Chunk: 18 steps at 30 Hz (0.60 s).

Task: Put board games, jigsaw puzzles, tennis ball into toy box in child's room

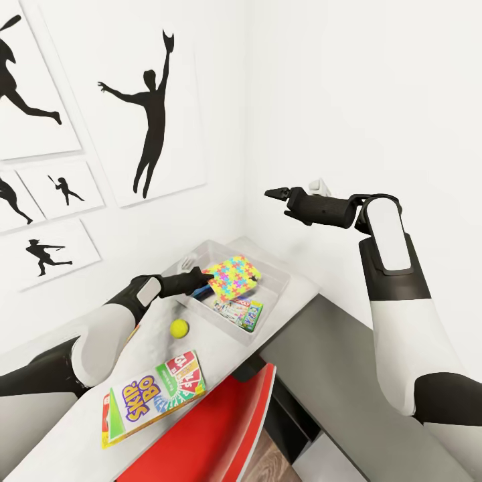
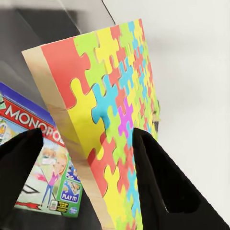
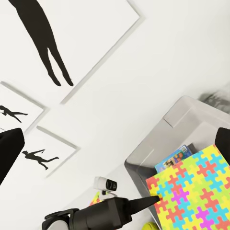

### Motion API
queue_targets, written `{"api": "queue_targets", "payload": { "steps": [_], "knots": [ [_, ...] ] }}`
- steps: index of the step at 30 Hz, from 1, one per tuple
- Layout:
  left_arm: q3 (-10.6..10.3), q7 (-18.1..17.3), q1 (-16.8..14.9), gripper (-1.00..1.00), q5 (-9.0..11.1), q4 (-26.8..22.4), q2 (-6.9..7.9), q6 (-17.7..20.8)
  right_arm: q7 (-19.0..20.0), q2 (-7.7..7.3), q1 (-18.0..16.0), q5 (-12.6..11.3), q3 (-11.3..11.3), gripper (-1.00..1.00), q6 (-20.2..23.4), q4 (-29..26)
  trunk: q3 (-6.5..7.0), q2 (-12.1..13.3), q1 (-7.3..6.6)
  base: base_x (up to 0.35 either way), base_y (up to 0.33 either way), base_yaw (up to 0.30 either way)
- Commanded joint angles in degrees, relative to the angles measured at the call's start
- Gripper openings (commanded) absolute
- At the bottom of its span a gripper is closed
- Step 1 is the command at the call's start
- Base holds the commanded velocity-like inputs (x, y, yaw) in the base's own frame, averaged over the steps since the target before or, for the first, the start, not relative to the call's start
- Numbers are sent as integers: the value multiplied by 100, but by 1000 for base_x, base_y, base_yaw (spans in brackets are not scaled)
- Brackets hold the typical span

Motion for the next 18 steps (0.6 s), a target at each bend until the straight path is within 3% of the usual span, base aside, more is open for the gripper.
{"api": "queue_targets", "payload": {
  "steps": [1,18],
  "knots": [
    [-10,20,-3,100,59,-4,-2,48,-59,-5,-6,-56,8,100,4,-3,-11,-12,3,0,0,0],
    [-13,26,-3,100,54,-3,-9,49,-56,-5,53,-56,8,100,4,-4,-11,-12,3,0,0,0]
  ]
}}
